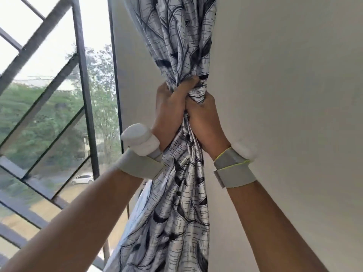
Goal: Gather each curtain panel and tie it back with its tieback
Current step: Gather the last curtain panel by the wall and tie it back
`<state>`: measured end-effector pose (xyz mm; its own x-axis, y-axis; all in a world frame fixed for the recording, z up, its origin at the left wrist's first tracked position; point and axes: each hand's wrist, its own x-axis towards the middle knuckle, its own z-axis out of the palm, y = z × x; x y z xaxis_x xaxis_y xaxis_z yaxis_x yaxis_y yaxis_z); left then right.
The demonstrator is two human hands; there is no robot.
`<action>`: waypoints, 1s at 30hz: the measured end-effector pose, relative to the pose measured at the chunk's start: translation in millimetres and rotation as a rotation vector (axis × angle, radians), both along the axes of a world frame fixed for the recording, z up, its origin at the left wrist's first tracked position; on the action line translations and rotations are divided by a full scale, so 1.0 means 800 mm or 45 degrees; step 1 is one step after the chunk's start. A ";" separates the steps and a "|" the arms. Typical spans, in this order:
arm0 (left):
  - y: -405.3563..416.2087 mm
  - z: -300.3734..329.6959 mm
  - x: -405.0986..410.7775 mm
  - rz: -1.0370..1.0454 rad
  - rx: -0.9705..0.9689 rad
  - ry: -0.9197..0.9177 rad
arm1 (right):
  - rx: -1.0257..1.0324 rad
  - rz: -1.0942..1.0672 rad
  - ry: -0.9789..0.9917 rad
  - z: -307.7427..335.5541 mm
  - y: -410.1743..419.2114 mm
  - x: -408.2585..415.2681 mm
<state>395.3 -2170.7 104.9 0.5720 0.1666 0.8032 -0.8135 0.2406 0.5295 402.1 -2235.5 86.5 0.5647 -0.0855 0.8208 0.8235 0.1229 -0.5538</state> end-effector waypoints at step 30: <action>-0.010 -0.033 -0.046 0.376 0.345 -0.088 | -0.123 -0.195 0.032 -0.017 -0.052 -0.034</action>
<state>358.8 -2178.6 78.3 0.4744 0.0927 0.8754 -0.8626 -0.1497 0.4833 375.0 -2276.9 73.0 0.5717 -0.0937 0.8151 0.8142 -0.0573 -0.5777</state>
